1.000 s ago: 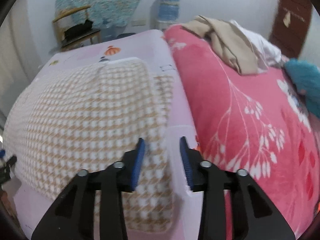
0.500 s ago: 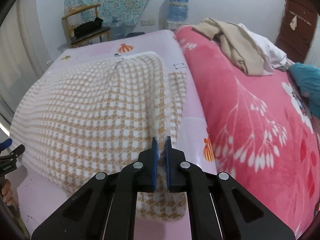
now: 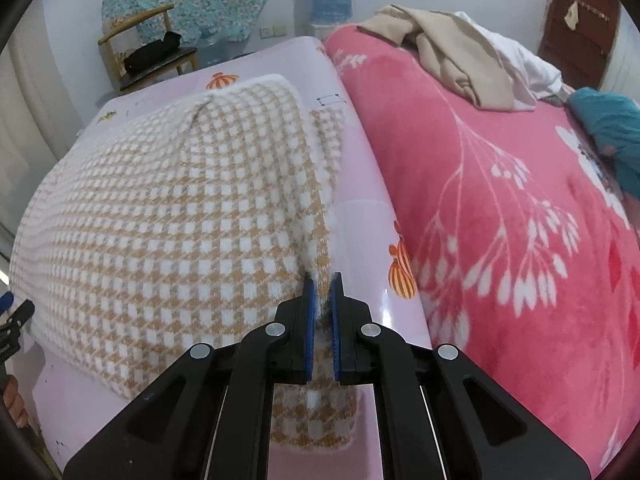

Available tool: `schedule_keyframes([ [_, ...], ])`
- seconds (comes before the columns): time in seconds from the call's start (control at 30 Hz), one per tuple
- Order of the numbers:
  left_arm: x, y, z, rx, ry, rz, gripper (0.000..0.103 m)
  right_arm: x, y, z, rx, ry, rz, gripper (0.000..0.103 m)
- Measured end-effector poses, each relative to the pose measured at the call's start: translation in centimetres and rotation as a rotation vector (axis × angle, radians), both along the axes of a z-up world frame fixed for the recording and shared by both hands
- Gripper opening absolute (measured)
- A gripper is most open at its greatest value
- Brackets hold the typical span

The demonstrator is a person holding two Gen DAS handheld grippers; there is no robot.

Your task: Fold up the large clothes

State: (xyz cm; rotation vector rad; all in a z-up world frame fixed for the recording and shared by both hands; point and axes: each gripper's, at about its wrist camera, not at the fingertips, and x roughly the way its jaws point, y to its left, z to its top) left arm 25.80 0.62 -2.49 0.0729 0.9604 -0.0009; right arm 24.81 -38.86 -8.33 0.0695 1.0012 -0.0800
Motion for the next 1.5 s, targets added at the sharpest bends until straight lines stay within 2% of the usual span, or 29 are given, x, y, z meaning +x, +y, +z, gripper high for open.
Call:
schedule_keyframes([
  [0.23, 0.4, 0.4, -0.2, -0.017, -0.003, -0.004, 0.097, 0.6, 0.2, -0.2, -0.025, -0.027, 0.008, 0.006],
  [0.5, 0.8, 0.7, -0.2, -0.049, -0.008, 0.000, 0.097, 0.7, -0.1, -0.1, -0.033, -0.008, -0.005, 0.008],
  [0.7, 0.5, 0.4, 0.3, -0.033, -0.015, -0.001, 0.097, -1.6, 0.4, 2.8, -0.017, -0.076, -0.035, 0.031],
  [0.73, 0.3, 0.3, 0.6, -0.025, -0.022, 0.002, 0.097, -2.4, 0.7, 3.6, -0.012, -0.097, -0.029, 0.042],
  [0.77, 0.1, 0.4, 0.8, -0.018, -0.028, 0.000, 0.097, -3.0, 1.0, 4.1, -0.008, -0.113, -0.020, 0.047],
  [0.8, -0.3, 0.3, 1.1, -0.014, -0.034, 0.000, 0.097, -4.0, 1.7, 5.0, -0.006, -0.137, -0.003, 0.049],
  [0.87, -1.0, 0.2, 1.7, -0.015, -0.039, -0.002, 0.097, -5.8, 2.9, 6.1, -0.002, -0.169, 0.022, 0.060],
  [0.93, -2.0, 0.1, 2.3, -0.004, -0.050, -0.006, 0.097, -7.5, 4.1, 6.8, 0.023, -0.193, 0.047, 0.069],
  [1.07, -4.3, -0.1, 3.4, 0.007, -0.051, -0.015, 0.097, -10.2, 6.6, 6.6, 0.082, -0.184, 0.102, 0.081],
  [1.2, -6.8, -0.2, 4.2, -0.006, -0.032, -0.004, 0.097, -11.8, 8.8, 5.3, 0.115, -0.137, 0.097, 0.085],
  [1.3, -8.3, -0.8, 4.7, -0.011, -0.028, -0.015, 0.097, -12.8, 10.6, 4.7, 0.070, -0.114, 0.081, 0.086],
  [1.5, -10.3, -2.3, 5.6, -0.017, -0.032, -0.053, 0.097, -14.2, 12.9, 5.2, 0.031, -0.145, 0.120, 0.089],
])
